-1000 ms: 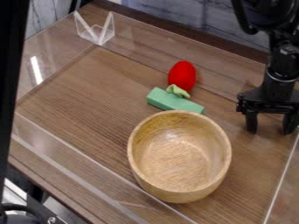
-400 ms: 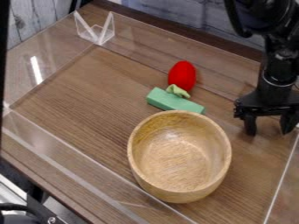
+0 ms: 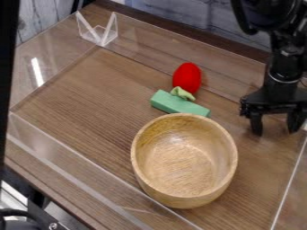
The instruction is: Move the red fruit to the right
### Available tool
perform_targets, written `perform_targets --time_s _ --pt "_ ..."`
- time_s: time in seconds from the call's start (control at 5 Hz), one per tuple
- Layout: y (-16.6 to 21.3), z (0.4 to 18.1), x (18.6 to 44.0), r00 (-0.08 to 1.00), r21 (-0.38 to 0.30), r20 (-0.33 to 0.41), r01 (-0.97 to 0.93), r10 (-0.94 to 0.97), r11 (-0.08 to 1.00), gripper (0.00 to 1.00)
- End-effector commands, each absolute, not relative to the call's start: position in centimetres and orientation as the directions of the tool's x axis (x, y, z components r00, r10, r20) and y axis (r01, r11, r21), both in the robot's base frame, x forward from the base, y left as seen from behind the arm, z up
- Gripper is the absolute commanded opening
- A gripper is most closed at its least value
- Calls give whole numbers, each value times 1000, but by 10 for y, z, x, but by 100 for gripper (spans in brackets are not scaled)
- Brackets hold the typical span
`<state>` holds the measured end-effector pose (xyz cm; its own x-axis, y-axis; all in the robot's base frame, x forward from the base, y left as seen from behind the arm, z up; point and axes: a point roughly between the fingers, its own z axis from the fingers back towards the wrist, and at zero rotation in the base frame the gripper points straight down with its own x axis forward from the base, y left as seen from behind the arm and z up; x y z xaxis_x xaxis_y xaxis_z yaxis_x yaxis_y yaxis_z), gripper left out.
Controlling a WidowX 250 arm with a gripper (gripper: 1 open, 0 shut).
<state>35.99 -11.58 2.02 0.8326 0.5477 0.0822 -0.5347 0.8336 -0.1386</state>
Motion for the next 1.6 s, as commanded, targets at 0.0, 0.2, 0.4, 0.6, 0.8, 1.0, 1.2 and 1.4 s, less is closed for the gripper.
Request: perform_targets --time_s 0.0,0.2,0.4,0.6,0.8,1.0,1.2,1.4 --pt "-100 22 369 827 -145 95 -539 554 830 100" --pt "-105 22 370 812 -137 96 -562 576 815 100" --pt "-110 22 371 794 -131 98 -587 600 799 100" --pt "-108 47 365 750 -159 96 -638 655 753 100" --pt "-98 72 363 781 -192 86 -597 619 779 100" --pt "-80 102 365 807 -236 83 -555 585 798 100" --pt "-67 123 371 801 -267 89 -554 592 789 100" --pt "-65 133 370 799 -279 101 -549 593 788 100"
